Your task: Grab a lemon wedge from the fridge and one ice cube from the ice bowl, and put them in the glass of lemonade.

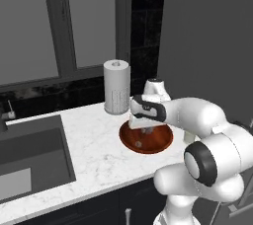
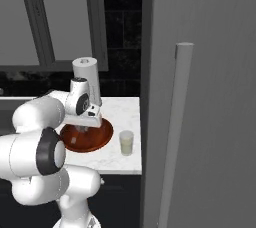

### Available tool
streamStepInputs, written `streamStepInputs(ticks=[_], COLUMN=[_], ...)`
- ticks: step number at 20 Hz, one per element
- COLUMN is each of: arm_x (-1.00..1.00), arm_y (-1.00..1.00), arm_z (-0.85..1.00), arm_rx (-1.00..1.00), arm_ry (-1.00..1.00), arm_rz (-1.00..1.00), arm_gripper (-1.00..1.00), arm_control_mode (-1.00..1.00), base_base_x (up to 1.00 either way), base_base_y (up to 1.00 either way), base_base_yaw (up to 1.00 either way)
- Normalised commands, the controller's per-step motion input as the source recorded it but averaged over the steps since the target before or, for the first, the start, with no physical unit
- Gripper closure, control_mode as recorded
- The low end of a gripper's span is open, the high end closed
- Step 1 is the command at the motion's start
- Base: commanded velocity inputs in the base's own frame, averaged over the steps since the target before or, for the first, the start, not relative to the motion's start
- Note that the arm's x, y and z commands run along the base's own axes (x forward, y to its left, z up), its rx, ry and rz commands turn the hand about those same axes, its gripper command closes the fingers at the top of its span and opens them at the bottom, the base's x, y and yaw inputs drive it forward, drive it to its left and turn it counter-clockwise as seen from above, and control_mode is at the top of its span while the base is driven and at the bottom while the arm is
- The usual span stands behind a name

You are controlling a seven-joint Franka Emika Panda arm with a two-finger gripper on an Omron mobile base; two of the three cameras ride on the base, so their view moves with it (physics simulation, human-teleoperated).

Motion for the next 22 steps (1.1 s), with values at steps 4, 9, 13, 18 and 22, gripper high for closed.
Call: streamStepInputs(ticks=[4,9,13,18,22], arm_x=[-0.69,-0.27,-0.04,0.00,0.00], arm_y=[-0.32,-0.52,-0.36,-0.39,-0.46], arm_z=[0.76,0.30,0.84,0.46,-0.04], arm_rx=[0.00,0.00,0.00,-0.01,-0.08], arm_ry=[-0.03,0.00,0.01,0.09,0.00], arm_rz=[-0.12,-0.37,-0.42,-0.30,-0.28], arm_gripper=[1.00,1.00,1.00,1.00,1.00], arm_control_mode=[-1.00,-1.00,-1.00,-1.00,-1.00], base_base_x=[0.00,0.00,0.00,0.00,0.00], base_base_y=[0.00,0.00,0.00,0.00,0.00], base_base_yaw=[0.00,0.00,0.00,0.00,0.00])
